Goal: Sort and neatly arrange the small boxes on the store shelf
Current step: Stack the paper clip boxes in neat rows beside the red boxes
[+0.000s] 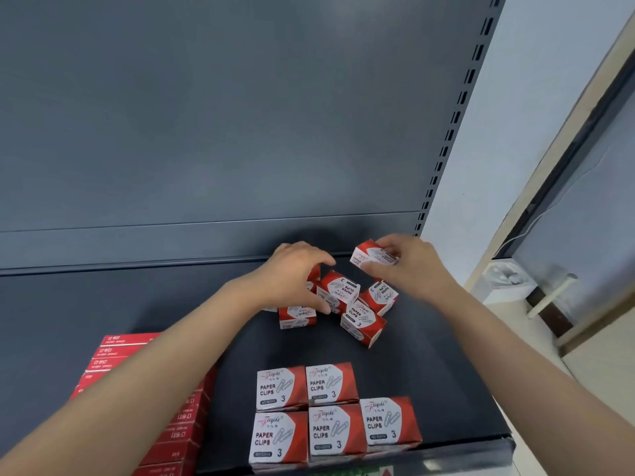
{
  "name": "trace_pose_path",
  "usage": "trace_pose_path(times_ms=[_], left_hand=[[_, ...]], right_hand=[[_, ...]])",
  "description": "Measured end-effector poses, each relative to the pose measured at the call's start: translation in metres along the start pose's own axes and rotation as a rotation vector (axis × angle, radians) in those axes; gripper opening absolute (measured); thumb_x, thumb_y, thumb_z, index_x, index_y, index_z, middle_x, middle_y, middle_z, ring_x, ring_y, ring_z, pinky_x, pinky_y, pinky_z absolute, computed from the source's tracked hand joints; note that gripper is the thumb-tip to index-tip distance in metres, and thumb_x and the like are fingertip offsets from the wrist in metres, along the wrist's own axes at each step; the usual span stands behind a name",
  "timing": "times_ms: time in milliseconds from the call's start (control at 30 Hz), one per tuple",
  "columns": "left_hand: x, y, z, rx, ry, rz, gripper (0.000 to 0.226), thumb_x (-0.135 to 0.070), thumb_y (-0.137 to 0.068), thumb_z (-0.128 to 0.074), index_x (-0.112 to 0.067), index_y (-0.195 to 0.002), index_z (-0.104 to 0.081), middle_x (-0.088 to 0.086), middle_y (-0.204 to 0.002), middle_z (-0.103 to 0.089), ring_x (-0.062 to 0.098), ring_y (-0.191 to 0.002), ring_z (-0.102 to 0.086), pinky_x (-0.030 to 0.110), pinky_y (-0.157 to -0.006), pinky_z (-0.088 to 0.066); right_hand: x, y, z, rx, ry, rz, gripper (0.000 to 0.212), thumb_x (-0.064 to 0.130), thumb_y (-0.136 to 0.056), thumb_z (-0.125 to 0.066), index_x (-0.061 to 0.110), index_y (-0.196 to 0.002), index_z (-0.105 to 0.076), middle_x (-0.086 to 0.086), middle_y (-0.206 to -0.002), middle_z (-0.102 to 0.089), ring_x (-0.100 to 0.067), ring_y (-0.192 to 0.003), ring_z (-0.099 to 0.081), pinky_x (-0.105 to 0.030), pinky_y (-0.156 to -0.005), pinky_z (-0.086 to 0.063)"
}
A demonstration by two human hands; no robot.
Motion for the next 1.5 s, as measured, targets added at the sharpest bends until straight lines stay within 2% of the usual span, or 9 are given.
trace_pose_path(times_ms=[200, 367, 567, 700, 933, 1100, 1167, 1333, 1500], left_hand=[[-0.022, -0.015, -0.016, 0.109, -0.110, -0.093, 0.060, -0.042, -0.080, -0.067, -0.027, -0.134, -0.045, -0.004, -0.134, -0.051, 0.015, -0.126, -0.039, 0.031, -0.108, -0.022], [-0.053, 0.001, 0.009, -0.006, 0.091, -0.081, 0.043, -0.049, -0.072, -0.071, -0.025, -0.105, -0.059, -0.011, -0.099, -0.059, 0.009, -0.093, -0.052, 0.026, -0.079, -0.043], [-0.103, 0.021, -0.049, 0.312, 0.094, -0.047, 0.047, -0.048, -0.071, -0.071, -0.012, -0.100, -0.061, 0.004, -0.097, -0.065, 0.020, -0.088, -0.060, 0.031, -0.066, -0.045], [-0.101, 0.028, -0.076, 0.419, 0.062, -0.030, 0.039, -0.038, -0.075, -0.071, -0.013, -0.103, -0.061, 0.004, -0.102, -0.065, 0.019, -0.092, -0.061, 0.032, -0.075, -0.051], [-0.094, 0.040, -0.064, 0.489, 0.098, -0.071, 0.033, -0.028, -0.083, -0.066, -0.015, -0.114, -0.065, -0.001, -0.112, -0.068, 0.014, -0.098, -0.063, 0.030, -0.089, -0.053], [-0.045, 0.046, -0.013, 0.285, 0.171, 0.064, 0.027, -0.030, -0.084, -0.065, -0.018, -0.108, -0.068, -0.009, -0.106, -0.067, 0.006, -0.098, -0.062, 0.021, -0.087, -0.049], [-0.026, 0.060, -0.013, 0.326, 0.204, 0.104, 0.031, -0.037, -0.082, -0.066, -0.022, -0.108, -0.067, -0.013, -0.104, -0.066, 0.001, -0.097, -0.062, 0.018, -0.089, -0.048], [-0.007, 0.103, -0.047, 0.587, 0.319, 0.119, 0.029, -0.036, -0.083, -0.066, -0.023, -0.109, -0.068, -0.012, -0.103, -0.072, 0.001, -0.094, -0.066, 0.030, -0.095, -0.050], [-0.002, 0.111, -0.056, 0.549, 0.435, 0.127, 0.023, -0.029, -0.084, -0.067, -0.020, -0.105, -0.070, -0.009, -0.098, -0.074, 0.007, -0.093, -0.069, 0.036, -0.094, -0.051]], right_hand=[[-0.021, 0.011, 0.009, 0.029, -0.096, -0.040, 0.045, 0.034, -0.075, -0.072, 0.018, -0.115, -0.060, -0.002, -0.112, -0.067, -0.011, -0.092, -0.059, -0.020, -0.070, -0.046], [-0.040, 0.030, 0.024, 0.030, -0.213, -0.093, 0.043, 0.028, -0.072, -0.076, 0.017, -0.111, -0.061, -0.001, -0.104, -0.067, -0.016, -0.095, -0.062, -0.031, -0.085, -0.049], [-0.050, 0.055, 0.018, 0.188, -0.228, -0.116, 0.035, 0.020, -0.072, -0.076, 0.020, -0.102, -0.059, -0.001, -0.095, -0.066, -0.018, -0.085, -0.063, -0.029, -0.074, -0.052], [-0.058, 0.073, 0.000, 0.345, -0.193, -0.126, 0.038, 0.021, -0.070, -0.077, 0.023, -0.103, -0.057, 0.003, -0.100, -0.064, -0.016, -0.092, -0.062, -0.036, -0.086, -0.054], [-0.031, 0.099, -0.038, 0.575, -0.156, 0.005, 0.039, 0.023, -0.074, -0.076, 0.029, -0.107, -0.055, 0.016, -0.104, -0.058, -0.008, -0.099, -0.059, -0.027, -0.090, -0.051], [-0.014, 0.109, -0.059, 0.692, -0.142, 0.084, 0.035, 0.034, -0.086, -0.062, 0.025, -0.119, -0.055, 0.010, -0.119, -0.060, -0.011, -0.109, -0.058, -0.028, -0.090, -0.053], [-0.019, 0.107, -0.059, 0.700, -0.150, 0.055, 0.031, 0.030, -0.092, -0.053, 0.021, -0.121, -0.055, 0.010, -0.117, -0.060, -0.009, -0.109, -0.057, -0.022, -0.087, -0.052], [-0.023, 0.110, -0.065, 0.775, -0.166, 0.035, 0.029, 0.026, -0.094, -0.048, 0.019, -0.121, -0.058, 0.013, -0.110, -0.060, -0.009, -0.109, -0.057, -0.023, -0.091, -0.050], [-0.021, 0.109, -0.074, 0.788, -0.131, 0.083, 0.028, 0.030, -0.093, -0.049, 0.025, -0.119, -0.058, 0.017, -0.110, -0.061, -0.005, -0.104, -0.059, -0.019, -0.089, -0.051]])
Point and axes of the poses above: each hand's wrist, its own y-axis away from the middle knuckle, its own z-axis out of the back of the hand, x = y × z, the point moved 10 cm from there along -y, towards the middle knuckle
